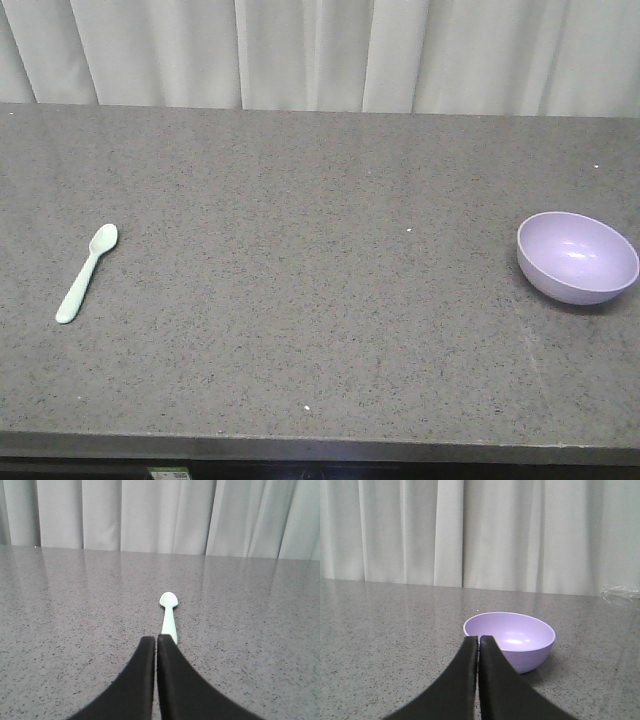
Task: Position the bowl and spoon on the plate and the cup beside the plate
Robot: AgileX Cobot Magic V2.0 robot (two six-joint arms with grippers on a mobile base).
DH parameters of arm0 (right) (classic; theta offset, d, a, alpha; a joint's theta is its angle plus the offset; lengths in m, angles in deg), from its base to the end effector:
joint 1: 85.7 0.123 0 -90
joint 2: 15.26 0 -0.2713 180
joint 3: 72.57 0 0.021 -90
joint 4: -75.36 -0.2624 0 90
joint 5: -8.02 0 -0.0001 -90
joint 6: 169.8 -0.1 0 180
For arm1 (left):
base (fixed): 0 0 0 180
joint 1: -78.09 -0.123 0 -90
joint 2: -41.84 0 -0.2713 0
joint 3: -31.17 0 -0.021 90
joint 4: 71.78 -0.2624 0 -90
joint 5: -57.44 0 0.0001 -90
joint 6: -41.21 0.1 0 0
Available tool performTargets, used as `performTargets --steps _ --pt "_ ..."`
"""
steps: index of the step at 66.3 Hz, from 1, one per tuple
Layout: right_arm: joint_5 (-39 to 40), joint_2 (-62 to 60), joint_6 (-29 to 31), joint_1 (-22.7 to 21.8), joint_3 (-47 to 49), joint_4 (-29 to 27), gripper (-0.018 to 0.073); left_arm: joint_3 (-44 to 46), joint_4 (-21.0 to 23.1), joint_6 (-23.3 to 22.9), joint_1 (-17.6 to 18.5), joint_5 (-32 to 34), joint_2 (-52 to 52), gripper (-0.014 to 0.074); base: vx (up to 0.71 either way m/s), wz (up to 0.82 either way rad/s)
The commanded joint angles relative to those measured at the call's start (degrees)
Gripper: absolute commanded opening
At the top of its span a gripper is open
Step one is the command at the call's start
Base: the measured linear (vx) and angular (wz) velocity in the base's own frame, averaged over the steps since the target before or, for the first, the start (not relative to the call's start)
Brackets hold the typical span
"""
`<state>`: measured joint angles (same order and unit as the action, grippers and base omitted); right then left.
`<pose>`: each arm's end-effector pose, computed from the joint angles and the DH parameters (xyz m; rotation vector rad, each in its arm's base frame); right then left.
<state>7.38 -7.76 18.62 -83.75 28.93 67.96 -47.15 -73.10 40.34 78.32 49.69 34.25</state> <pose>0.0911 0.0033 0.2034 -0.0403 1.5115 0.0141 0.0911 -0.0001 0.1920 0.0071 1.6346 0.0053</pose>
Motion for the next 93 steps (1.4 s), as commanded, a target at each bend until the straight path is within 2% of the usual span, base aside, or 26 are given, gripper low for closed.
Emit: performTargets --steps 1,93 --pt "4.2 -0.6 0.2 -0.3 -0.5 0.4 -0.0004 -1.5 0.5 -0.5 0.0 4.0 0.8 -0.0006 0.01 0.00" --pt "4.2 -0.6 0.2 -0.3 -0.5 0.4 -0.0004 -1.5 0.5 -0.5 0.0 4.0 0.8 -0.0006 0.00 0.00"
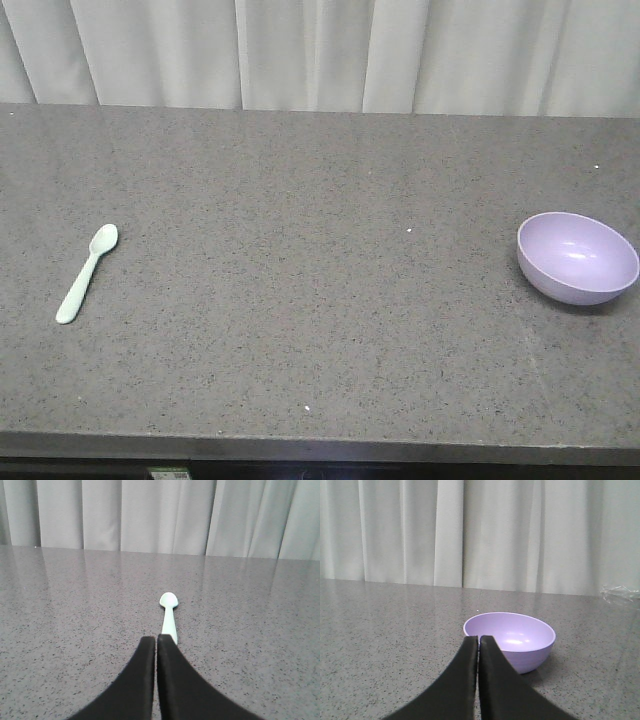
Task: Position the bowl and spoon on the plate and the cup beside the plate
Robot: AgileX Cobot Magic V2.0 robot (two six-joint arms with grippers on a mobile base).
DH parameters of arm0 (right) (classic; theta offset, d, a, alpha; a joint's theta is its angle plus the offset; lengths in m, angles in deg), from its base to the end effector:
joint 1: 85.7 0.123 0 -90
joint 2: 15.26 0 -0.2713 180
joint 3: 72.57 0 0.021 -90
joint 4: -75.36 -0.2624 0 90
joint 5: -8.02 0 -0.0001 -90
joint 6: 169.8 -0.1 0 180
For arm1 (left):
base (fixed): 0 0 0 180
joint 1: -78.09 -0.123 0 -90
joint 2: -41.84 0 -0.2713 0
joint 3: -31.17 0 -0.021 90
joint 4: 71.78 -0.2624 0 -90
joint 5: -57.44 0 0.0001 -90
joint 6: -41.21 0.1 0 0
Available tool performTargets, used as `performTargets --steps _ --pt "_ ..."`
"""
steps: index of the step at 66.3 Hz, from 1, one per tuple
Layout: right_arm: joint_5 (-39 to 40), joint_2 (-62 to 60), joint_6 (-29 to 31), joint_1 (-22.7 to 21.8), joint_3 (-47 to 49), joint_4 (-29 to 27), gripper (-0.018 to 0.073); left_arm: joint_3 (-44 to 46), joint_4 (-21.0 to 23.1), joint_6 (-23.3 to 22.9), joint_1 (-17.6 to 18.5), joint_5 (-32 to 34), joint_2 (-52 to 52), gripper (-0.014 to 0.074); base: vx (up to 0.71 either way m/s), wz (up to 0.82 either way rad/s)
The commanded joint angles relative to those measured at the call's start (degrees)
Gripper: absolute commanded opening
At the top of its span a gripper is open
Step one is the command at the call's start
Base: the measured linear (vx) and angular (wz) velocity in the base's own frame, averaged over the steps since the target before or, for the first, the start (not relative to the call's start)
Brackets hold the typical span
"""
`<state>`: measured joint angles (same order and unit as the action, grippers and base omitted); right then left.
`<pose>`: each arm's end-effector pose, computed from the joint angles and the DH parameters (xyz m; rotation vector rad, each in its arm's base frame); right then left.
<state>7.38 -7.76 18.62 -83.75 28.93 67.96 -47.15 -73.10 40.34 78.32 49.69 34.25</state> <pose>0.0911 0.0033 0.2034 -0.0403 1.5115 0.0141 0.0911 -0.0001 0.1920 0.0071 1.6346 0.0053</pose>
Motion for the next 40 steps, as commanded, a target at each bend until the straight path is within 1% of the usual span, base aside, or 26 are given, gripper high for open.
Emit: performTargets --steps 1,40 --pt "4.2 -0.6 0.2 -0.3 -0.5 0.4 -0.0004 -1.5 0.5 -0.5 0.0 4.0 0.8 -0.0006 0.00 0.00" --pt "4.2 -0.6 0.2 -0.3 -0.5 0.4 -0.0004 -1.5 0.5 -0.5 0.0 4.0 0.8 -0.0006 0.00 0.00"
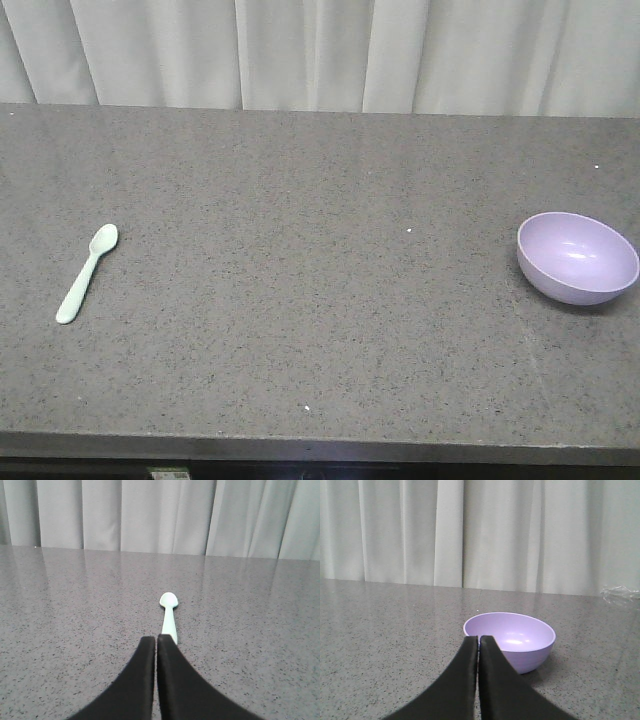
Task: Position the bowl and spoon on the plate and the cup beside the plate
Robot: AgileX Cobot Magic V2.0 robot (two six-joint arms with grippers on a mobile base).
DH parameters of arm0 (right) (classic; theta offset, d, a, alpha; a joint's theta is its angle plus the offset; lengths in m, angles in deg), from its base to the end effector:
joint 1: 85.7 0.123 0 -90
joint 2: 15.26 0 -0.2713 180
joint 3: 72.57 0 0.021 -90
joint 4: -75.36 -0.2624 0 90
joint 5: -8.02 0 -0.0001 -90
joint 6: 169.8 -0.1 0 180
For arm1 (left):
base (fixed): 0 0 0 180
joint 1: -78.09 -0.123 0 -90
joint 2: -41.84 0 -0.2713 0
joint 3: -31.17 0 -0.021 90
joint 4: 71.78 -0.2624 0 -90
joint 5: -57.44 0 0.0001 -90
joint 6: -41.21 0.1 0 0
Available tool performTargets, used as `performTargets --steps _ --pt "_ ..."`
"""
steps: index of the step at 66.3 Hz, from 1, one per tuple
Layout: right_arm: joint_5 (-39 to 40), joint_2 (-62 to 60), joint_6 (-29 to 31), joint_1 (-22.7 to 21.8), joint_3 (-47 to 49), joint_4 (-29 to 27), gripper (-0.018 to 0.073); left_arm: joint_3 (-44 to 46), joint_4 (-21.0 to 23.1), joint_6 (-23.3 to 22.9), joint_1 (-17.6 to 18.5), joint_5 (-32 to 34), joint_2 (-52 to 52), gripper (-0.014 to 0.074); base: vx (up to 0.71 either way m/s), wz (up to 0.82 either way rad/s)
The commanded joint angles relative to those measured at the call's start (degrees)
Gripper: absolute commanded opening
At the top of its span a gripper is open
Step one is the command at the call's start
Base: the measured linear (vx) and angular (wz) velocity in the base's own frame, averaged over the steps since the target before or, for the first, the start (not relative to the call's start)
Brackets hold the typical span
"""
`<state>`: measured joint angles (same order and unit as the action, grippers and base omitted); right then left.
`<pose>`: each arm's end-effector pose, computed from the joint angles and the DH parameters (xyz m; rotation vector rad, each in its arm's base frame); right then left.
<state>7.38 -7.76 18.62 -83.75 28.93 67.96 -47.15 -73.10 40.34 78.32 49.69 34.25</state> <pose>0.0911 0.0033 0.2034 -0.0403 1.5115 0.0141 0.0911 -0.0001 0.1920 0.0071 1.6346 0.0053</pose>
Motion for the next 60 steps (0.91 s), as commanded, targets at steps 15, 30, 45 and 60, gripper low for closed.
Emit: performTargets --steps 15,30,45,60 --pt "4.2 -0.6 0.2 -0.3 -0.5 0.4 -0.0004 -1.5 0.5 -0.5 0.0 4.0 0.8 -0.0006 0.00 0.00" --pt "4.2 -0.6 0.2 -0.3 -0.5 0.4 -0.0004 -1.5 0.5 -0.5 0.0 4.0 0.8 -0.0006 0.00 0.00" --pt "4.2 -0.6 0.2 -0.3 -0.5 0.4 -0.0004 -1.5 0.5 -0.5 0.0 4.0 0.8 -0.0006 0.00 0.00" --pt "4.2 -0.6 0.2 -0.3 -0.5 0.4 -0.0004 -1.5 0.5 -0.5 0.0 4.0 0.8 -0.0006 0.00 0.00"
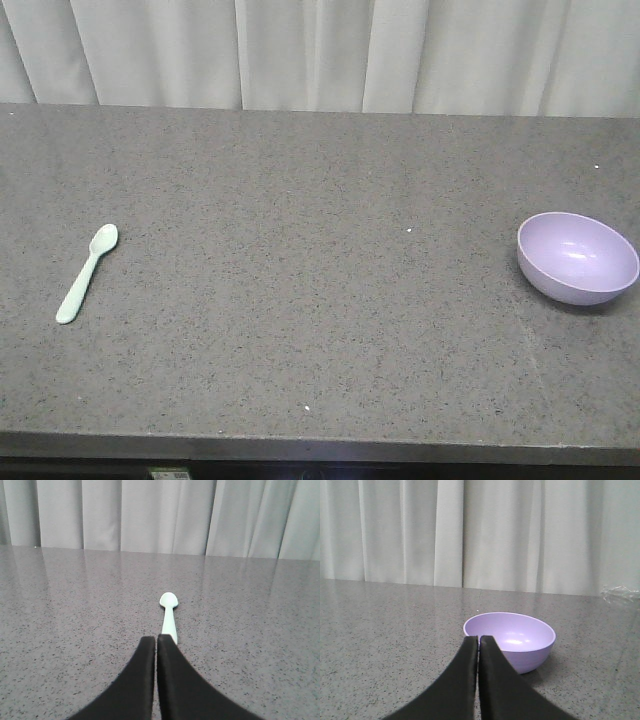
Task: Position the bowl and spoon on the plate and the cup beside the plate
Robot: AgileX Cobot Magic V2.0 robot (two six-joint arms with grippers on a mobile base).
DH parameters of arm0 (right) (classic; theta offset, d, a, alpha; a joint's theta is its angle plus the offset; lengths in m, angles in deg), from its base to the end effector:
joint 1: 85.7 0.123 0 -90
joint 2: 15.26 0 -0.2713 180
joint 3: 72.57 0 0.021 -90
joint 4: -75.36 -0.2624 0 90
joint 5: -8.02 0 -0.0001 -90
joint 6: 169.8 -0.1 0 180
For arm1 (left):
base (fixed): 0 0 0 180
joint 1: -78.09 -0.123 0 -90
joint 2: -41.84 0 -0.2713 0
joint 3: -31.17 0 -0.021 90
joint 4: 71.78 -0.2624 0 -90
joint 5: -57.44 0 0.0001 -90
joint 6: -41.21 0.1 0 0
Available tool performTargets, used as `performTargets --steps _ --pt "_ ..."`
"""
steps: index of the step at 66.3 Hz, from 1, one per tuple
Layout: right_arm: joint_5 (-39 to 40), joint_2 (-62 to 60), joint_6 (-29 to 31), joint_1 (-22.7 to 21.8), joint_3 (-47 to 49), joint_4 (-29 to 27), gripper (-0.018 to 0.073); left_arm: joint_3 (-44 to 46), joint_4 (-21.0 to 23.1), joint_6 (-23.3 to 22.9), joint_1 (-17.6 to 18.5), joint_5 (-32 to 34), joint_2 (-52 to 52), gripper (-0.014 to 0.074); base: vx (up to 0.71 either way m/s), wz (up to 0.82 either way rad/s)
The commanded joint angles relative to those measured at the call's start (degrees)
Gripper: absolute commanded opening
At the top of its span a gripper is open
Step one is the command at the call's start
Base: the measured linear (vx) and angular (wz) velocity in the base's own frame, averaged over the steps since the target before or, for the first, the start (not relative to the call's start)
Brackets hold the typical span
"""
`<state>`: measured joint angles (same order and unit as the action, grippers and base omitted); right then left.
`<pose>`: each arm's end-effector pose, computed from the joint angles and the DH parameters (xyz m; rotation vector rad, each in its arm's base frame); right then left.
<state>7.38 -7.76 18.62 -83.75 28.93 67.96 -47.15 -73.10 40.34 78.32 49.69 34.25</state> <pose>0.0911 0.0033 0.2034 -0.0403 1.5115 0.0141 0.0911 -0.0001 0.1920 0.0071 1.6346 0.0053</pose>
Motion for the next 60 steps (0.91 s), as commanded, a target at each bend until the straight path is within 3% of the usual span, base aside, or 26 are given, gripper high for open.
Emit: performTargets --steps 1,60 --pt "4.2 -0.6 0.2 -0.3 -0.5 0.4 -0.0004 -1.5 0.5 -0.5 0.0 4.0 0.8 -0.0006 0.00 0.00" --pt "4.2 -0.6 0.2 -0.3 -0.5 0.4 -0.0004 -1.5 0.5 -0.5 0.0 4.0 0.8 -0.0006 0.00 0.00"
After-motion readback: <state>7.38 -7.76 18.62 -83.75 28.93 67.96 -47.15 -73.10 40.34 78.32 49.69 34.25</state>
